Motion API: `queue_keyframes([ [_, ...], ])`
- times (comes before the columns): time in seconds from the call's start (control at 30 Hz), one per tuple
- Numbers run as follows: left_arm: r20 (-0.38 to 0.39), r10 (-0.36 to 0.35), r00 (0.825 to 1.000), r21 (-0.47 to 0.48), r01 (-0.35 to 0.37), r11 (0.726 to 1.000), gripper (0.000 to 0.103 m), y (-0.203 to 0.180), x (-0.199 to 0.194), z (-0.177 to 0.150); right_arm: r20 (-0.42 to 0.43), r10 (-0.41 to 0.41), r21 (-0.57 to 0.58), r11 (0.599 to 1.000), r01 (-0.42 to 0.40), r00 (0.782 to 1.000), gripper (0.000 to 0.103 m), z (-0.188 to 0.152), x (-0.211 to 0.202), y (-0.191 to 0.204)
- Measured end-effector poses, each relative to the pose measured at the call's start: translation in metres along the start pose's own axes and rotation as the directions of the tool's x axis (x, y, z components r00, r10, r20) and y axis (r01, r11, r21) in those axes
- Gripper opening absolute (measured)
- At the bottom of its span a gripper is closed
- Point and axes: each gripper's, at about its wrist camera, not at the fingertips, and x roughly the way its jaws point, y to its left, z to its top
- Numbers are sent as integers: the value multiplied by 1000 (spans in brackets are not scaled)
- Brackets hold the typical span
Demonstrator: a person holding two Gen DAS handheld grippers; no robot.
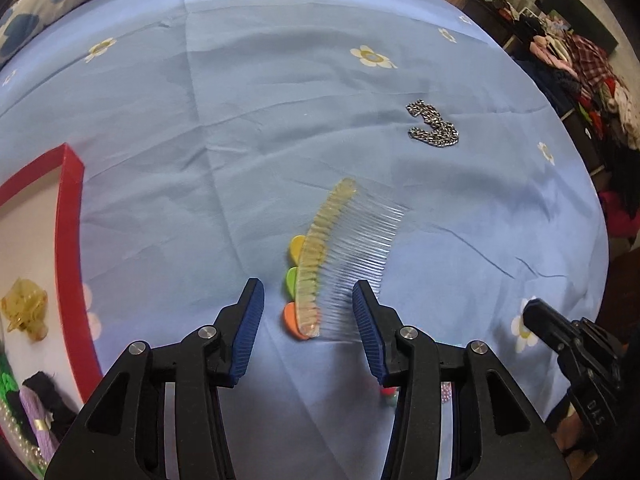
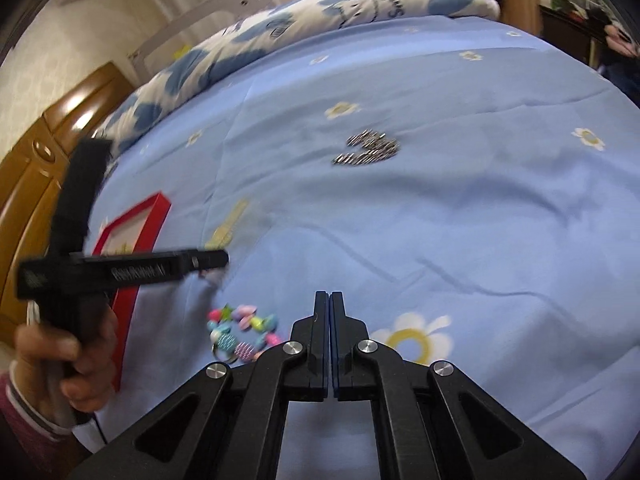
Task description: Organize jewelry
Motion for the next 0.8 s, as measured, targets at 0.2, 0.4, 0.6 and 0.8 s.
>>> queue_keyframes([
  [0.2,22,-20,1000,36,19,999,15,-4,-4,1,-66,92,23,996,-90,994,24,-8,13,8],
  [0.4,67,-46,997,11,45,999,10,7,-29,-4,-108,122,-39,991,-127,987,34,-22,19,32],
  [0.6,104,-75,992,-54,81,995,9,26,-51,-19,-111,134,-156,976,-150,985,34,-22,22,57],
  [0.8,151,-86,985,-119,105,987,9,46,-78,-33,-157,78,-250,961,-116,985,34,-22,44,74],
])
